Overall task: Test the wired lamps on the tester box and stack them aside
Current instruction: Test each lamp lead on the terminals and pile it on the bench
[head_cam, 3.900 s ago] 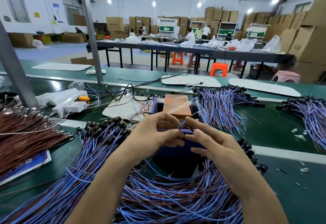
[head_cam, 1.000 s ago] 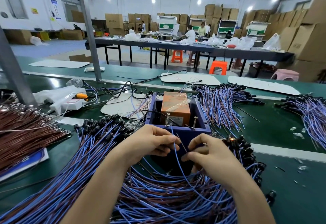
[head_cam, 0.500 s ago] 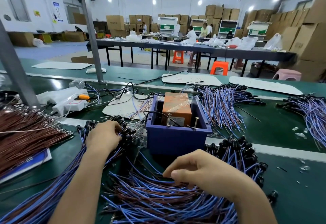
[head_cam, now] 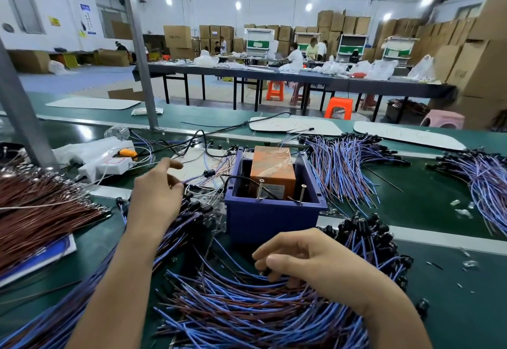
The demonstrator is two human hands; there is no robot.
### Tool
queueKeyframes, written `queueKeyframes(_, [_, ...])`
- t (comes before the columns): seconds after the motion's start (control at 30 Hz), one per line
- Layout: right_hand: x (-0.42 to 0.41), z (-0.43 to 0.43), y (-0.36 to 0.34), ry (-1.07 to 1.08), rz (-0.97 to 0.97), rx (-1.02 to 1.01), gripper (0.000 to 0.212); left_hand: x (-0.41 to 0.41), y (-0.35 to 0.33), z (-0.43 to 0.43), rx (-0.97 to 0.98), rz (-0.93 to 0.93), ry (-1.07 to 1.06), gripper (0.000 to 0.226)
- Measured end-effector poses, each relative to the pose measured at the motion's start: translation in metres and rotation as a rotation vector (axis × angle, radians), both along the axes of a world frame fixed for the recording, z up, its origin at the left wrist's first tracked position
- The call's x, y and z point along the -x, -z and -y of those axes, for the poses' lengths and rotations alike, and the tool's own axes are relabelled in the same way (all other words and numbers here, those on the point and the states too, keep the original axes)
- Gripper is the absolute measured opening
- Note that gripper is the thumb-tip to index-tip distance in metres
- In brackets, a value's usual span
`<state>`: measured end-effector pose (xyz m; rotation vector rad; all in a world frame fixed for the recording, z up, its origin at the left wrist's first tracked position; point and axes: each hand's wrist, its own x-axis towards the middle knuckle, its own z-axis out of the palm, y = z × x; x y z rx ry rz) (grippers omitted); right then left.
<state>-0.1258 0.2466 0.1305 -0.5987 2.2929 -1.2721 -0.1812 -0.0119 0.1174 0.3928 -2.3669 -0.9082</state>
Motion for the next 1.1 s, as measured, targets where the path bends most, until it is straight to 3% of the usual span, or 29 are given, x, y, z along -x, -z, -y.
queueKeyframes(0.2, [-0.001, 0.003, 0.001, 0.075, -0.099, 0.125, 0.026, -0.014, -0.024, -0.011, -0.170, -0.138, 0.104, 0.022])
queueKeyframes(0.33, [-0.002, 0.004, -0.001, 0.067, -0.164, 0.315, 0.042, -0.031, -0.037, -0.039, -0.476, -0.048, 0.517, 0.014])
queueKeyframes(0.5, [0.000, 0.008, -0.006, 0.264, -0.152, 0.590, 0.038, -0.036, -0.030, -0.079, -0.605, 0.156, 0.922, 0.008])
queueKeyframes(0.63, [0.003, 0.001, -0.010, 0.659, -0.097, 0.987, 0.014, -0.030, -0.023, -0.071, -0.472, 0.311, 1.020, 0.004])
queueKeyframes(0.73, [0.006, -0.013, -0.009, 0.910, -0.159, 1.134, 0.023, -0.026, -0.020, -0.053, -0.339, 0.437, 1.067, 0.008])
queueKeyframes(0.83, [0.009, -0.026, -0.003, 1.028, -0.286, 0.897, 0.030, -0.023, -0.015, -0.039, -0.256, 0.530, 1.018, 0.010])
queueKeyframes(0.97, [0.014, -0.042, 0.010, 1.121, -0.443, 0.225, 0.035, -0.019, -0.012, -0.021, -0.184, 0.587, 0.904, 0.011])
queueKeyframes(1.1, [0.016, -0.053, 0.018, 1.089, -0.344, -0.147, 0.038, -0.020, -0.012, -0.003, -0.218, 0.593, 0.831, 0.009])
